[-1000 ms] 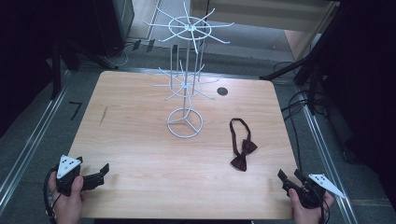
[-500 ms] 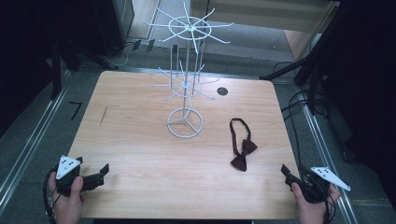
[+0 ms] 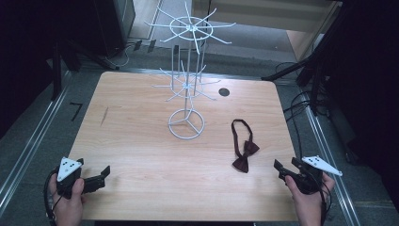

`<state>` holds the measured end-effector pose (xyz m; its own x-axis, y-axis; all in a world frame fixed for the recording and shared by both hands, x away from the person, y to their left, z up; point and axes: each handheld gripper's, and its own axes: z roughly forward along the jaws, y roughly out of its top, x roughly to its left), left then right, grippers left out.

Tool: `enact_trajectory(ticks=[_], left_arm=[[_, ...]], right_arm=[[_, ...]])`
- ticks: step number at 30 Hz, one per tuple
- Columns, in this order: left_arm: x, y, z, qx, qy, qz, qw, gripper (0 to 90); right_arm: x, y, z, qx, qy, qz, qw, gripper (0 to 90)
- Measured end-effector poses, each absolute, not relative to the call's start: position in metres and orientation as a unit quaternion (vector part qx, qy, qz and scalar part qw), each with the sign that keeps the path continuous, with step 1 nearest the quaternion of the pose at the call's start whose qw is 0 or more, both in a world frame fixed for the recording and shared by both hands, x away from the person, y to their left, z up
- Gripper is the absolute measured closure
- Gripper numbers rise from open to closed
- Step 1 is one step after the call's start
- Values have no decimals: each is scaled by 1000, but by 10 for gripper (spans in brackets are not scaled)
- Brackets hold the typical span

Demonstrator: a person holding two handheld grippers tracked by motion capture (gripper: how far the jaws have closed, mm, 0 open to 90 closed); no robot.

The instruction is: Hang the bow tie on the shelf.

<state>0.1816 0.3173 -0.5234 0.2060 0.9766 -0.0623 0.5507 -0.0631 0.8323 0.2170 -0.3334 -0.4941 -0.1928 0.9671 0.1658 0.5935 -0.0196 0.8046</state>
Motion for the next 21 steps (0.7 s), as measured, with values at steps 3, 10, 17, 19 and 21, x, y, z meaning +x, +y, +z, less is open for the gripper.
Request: enact_trajectory(ticks=[3,10,17,19,21], left_arm=[[182,317,-523,675,566,276,385,1],[182,317,-523,675,566,277,385,2],[182,317,-524,675,565,277,386,1],[182,317,-524,676,565,276,385,1],[182,317,-524,675,565,276,386,1]], right_arm=[[221,-330,-492,589,665,397,231,268],[240,-317,-484,585,687,377,209,257],[261,-301,-475,578,712,350,191,237],[267,-296,-474,577,717,344,187,228],[274,-292,-473,576,723,335,181,206]])
